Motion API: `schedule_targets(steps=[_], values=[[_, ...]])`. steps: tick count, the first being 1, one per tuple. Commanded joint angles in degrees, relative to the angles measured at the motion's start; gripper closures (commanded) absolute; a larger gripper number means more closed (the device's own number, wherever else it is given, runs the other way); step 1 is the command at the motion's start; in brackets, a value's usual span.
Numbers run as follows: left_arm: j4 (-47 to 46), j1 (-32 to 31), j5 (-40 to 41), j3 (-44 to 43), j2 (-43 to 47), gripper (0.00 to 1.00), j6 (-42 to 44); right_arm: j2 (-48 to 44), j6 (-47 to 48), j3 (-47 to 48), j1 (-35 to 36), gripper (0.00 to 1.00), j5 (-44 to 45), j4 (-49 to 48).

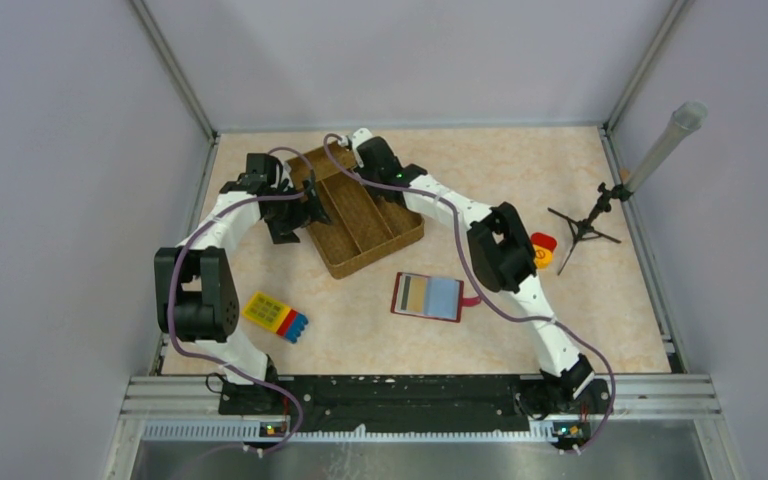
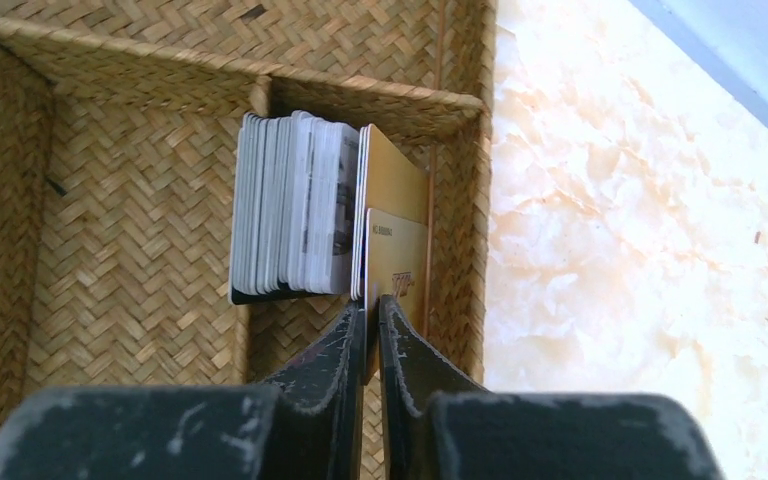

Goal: Put the credit cards into the card holder
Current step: Pick up the credit card from the storage box.

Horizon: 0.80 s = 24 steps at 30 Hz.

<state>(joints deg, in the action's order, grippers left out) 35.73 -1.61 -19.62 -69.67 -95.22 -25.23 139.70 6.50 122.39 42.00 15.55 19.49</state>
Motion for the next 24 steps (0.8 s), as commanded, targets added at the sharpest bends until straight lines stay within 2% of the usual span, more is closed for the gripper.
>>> schedule_targets(steps=[1, 9, 14, 24], values=[[-0.1, 0.0, 2.3, -1.5, 1.5, 0.01, 1.5, -1.8, 0.5, 1.8, 0.7, 0.98, 4.7, -1.8], [-0.1, -0.7, 12.4, -0.8, 8.1, 0.01, 3.4, -13.6, -1.1, -7.0, 1.2, 1.00, 5.8, -4.3], [-1.8, -1.3, 13.2, 0.6, 12.4, 0.01, 4.5, -20.4, -1.9, -14.8, 1.1, 1.00, 1.5, -7.9], [-1.3, -2.3, 11.5, 1.4, 13.3, 0.01, 5.5, -13.1, -2.8, -13.9, 1.1, 1.00, 2.9, -7.1]])
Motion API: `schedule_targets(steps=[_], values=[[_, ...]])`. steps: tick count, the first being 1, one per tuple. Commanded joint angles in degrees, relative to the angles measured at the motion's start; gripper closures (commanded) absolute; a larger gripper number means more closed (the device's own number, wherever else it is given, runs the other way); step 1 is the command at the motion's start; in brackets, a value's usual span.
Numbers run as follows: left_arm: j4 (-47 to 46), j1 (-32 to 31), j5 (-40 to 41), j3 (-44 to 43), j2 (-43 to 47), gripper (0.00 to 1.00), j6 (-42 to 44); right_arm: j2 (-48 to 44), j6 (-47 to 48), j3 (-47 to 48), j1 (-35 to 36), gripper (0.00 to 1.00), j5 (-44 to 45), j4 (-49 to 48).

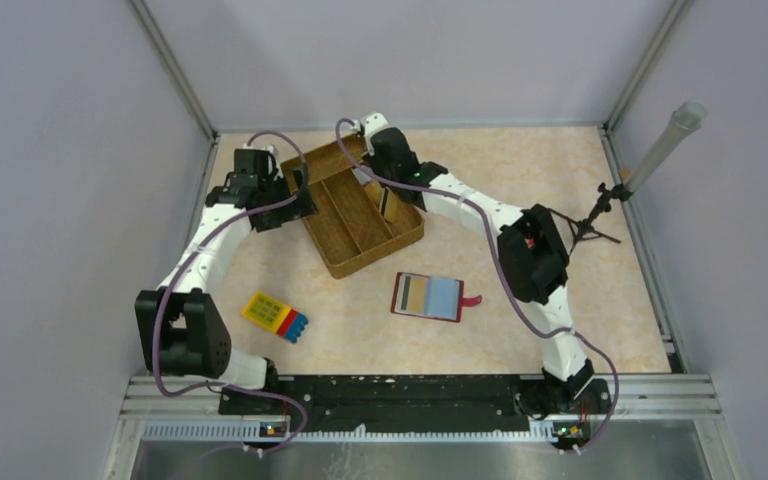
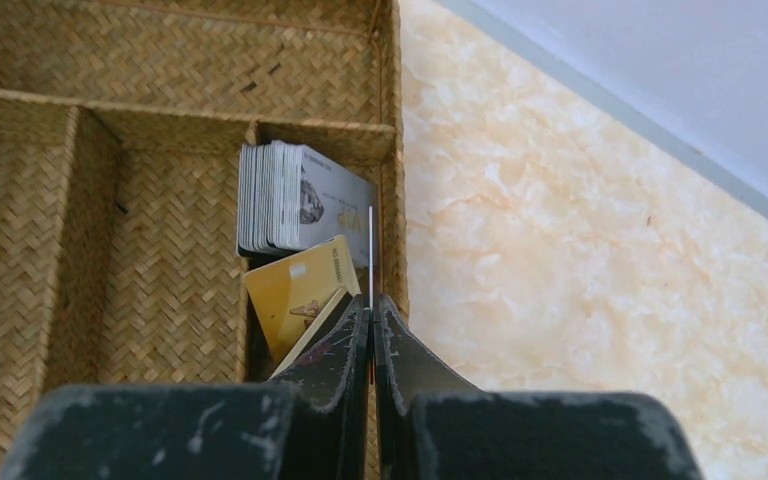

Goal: Put the credit cards into the card holder
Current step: Pick up the credit card from the storage box.

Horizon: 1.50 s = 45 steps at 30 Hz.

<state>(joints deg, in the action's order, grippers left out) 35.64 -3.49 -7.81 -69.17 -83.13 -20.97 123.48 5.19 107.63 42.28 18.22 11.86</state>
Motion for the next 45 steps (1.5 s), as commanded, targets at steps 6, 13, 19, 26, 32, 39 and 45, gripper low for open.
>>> schedule_targets(steps=[6, 13, 19, 26, 32, 39, 45], values=[[-5.4, -1.3, -10.1, 2.9, 4.9, 0.01, 1.8, -4.0, -4.7, -4.3, 0.8, 1.00, -2.4, 1.6], [-10.9, -6.0, -17.5, 6.2, 11.1, 0.01, 4.9, -21.6, -11.2, -16.7, 0.7, 1.00, -10.5, 2.1], [-15.4, -12.9, -26.1, 8.9, 17.3, 0.01, 7.4, -36.9, -16.7, -34.1, -2.0, 1.00, -26.3, 1.4], [-19.1, -19.4, -39.0, 17.2, 21.6, 0.01, 5.0, -53.0, -21.6, -52.6, -6.2, 1.00, -58.9, -4.6], [-20.0, -25.0, -46.3, 21.0, 23.0, 0.23, 1.6, -58.3, -25.3, -58.8, -6.2, 1.00, -70.0, -6.5], [-21.9, -28.2, -47.8, 21.8, 21.9, 0.41, -0.7, -57.9, -27.7, -60.4, -6.2, 1.00, -74.0, -9.2], [-22.3, -30.2, -46.7, 21.4, 20.2, 0.53, -1.1, -57.5, -28.4, -60.4, -6.0, 1.00, -75.8, -10.3]])
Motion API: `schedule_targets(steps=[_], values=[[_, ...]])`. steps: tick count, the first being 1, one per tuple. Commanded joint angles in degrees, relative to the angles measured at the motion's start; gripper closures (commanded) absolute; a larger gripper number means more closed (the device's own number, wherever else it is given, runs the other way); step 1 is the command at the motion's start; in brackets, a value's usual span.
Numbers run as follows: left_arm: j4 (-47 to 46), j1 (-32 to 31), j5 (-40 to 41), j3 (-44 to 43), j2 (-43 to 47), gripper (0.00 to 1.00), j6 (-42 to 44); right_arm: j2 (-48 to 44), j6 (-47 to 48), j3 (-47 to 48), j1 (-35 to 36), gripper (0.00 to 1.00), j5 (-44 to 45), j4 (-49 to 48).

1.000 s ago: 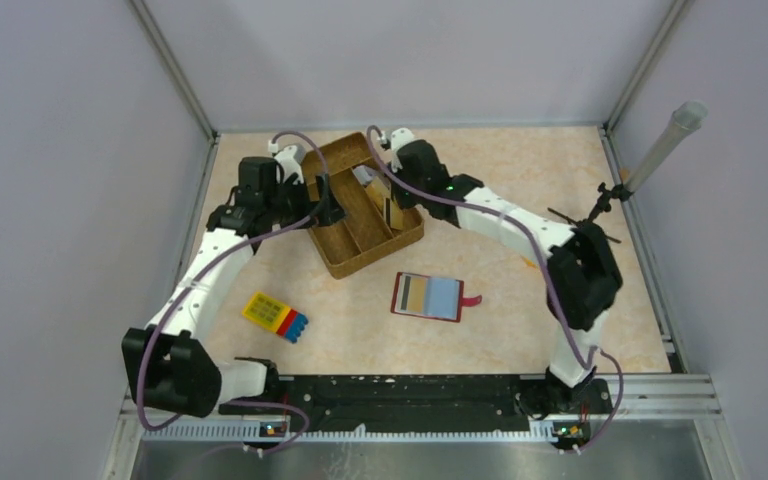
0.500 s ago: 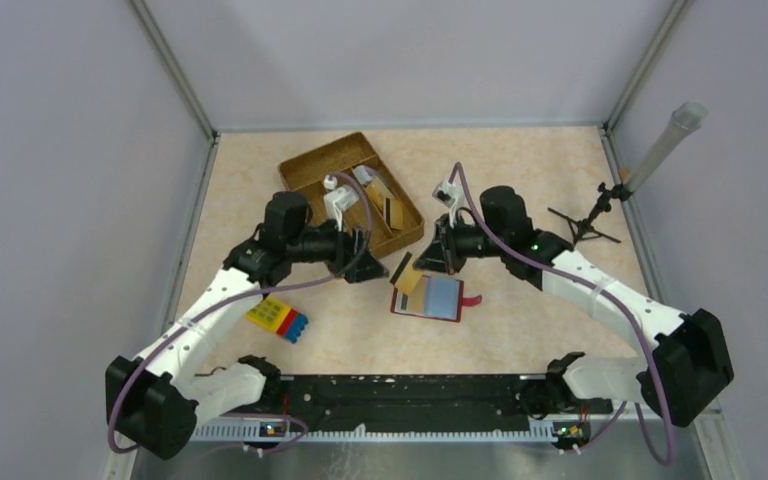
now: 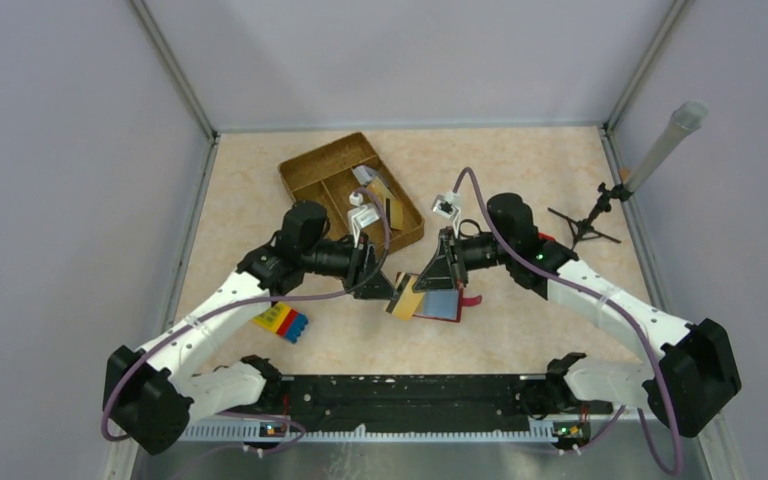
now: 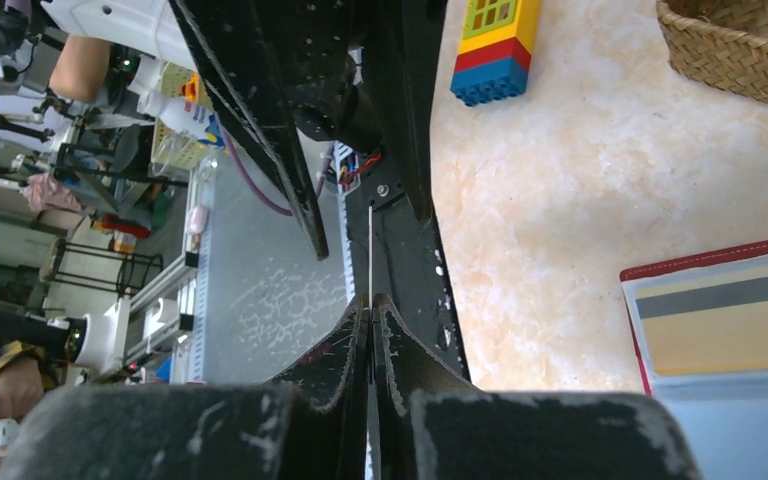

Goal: Put the credit cards into the card holder
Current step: Pick up the credit card from the storage box, then insert the credit card into the card holder.

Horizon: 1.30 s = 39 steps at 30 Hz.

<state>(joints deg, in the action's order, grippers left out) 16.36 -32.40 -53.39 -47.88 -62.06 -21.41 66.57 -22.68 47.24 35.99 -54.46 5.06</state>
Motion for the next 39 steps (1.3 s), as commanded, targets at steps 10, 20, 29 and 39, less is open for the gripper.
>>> schedule_targets(steps=[10, 20, 29, 39], values=[[-9.1, -3.6, -3.6, 2.3, -2.2, 0.78, -5.2, 0.8, 1.3, -0.1, 0.5, 1.00, -2.5, -2.2], [-13.8, -4.2, 4.2, 7.0, -3.4, 1.00, -10.4, 0.7, 1.8, -1.1, -1.9, 0.44, 10.4, 2.8], [-31.6, -4.1, 14.6, 13.4, -12.9, 1.00, -22.1, -3.3, -5.3, -3.6, -2.9, 0.30, 42.2, 17.1], [-41.0, -4.2, 15.1, 13.5, -25.1, 1.00, -28.0, -4.6, -14.0, -10.8, -2.8, 0.40, 57.0, 25.5]])
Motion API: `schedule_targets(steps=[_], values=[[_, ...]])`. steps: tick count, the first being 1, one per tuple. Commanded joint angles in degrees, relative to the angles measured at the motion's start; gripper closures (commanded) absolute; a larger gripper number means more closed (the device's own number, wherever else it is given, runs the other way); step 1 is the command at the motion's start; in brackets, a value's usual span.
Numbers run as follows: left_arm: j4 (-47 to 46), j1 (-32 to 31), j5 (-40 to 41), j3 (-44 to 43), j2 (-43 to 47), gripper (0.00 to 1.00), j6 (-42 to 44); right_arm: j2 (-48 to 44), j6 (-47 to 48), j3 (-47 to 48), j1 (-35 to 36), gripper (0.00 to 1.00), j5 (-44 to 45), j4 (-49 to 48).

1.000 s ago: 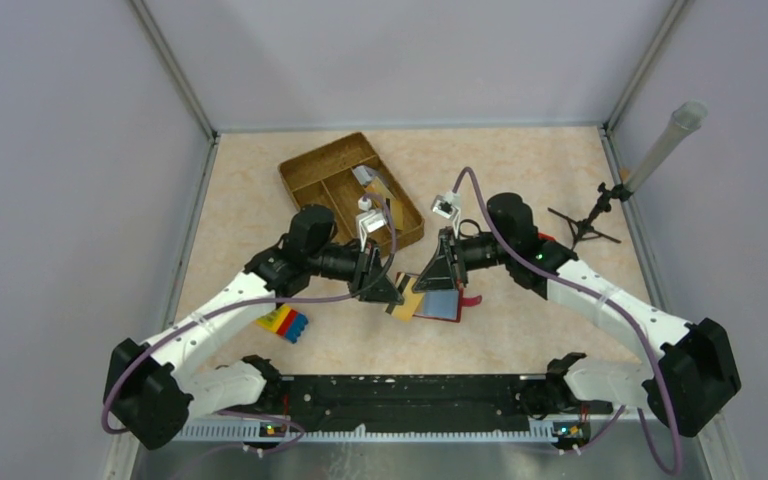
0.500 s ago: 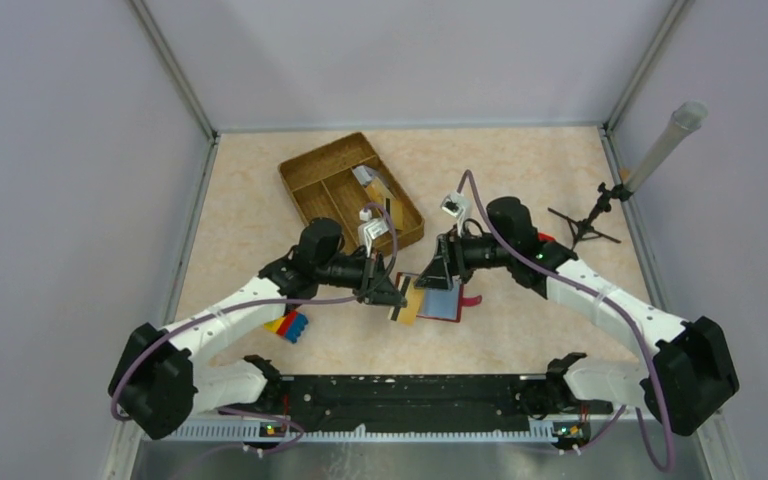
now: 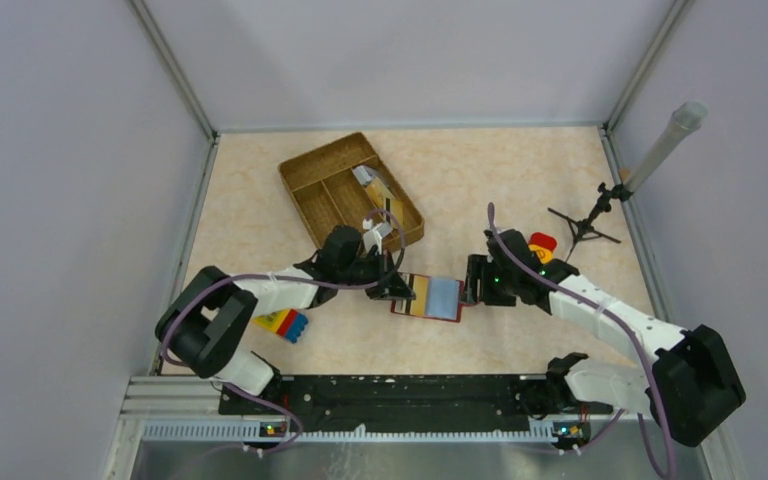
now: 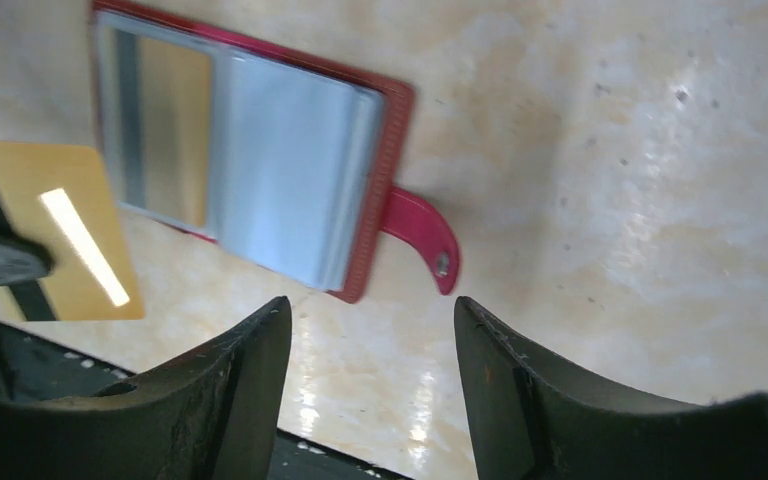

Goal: Put the credit cards into the card holder
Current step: Insert the credit card into the card holder.

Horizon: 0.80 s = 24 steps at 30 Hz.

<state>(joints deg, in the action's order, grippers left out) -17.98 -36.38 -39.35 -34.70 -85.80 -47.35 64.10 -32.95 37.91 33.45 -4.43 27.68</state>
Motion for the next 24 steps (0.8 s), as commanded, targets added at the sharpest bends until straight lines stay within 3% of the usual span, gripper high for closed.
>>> schedule_targets(steps=[1, 5, 12, 21, 24], values=[[-6.2, -0.2, 1.3, 0.2, -1.8, 1.00, -1.9, -2.2, -3.8, -1.9, -0.2, 0.40, 7.0, 2.5], [-5.3, -0.2, 2.0, -0.5, -3.6, 1.00, -1.8, -1.5, -4.4, -3.0, -0.2, 0.42, 5.5, -0.6], [-4.6, -0.1, 2.9, -0.5, -4.8, 1.00, -1.5, 1.1, -4.2, -4.0, -0.2, 0.55, 6.6, -3.7], [-3.4, -0.1, 2.2, -1.4, -6.7, 1.00, -1.3, 5.6, -3.3, -3.2, -0.2, 0.74, 9.3, -5.7], [-3.2, -0.1, 2.0, -1.6, -6.9, 1.00, -1.7, 6.8, -3.1, -3.2, -0.2, 0.85, 10.0, -6.3]])
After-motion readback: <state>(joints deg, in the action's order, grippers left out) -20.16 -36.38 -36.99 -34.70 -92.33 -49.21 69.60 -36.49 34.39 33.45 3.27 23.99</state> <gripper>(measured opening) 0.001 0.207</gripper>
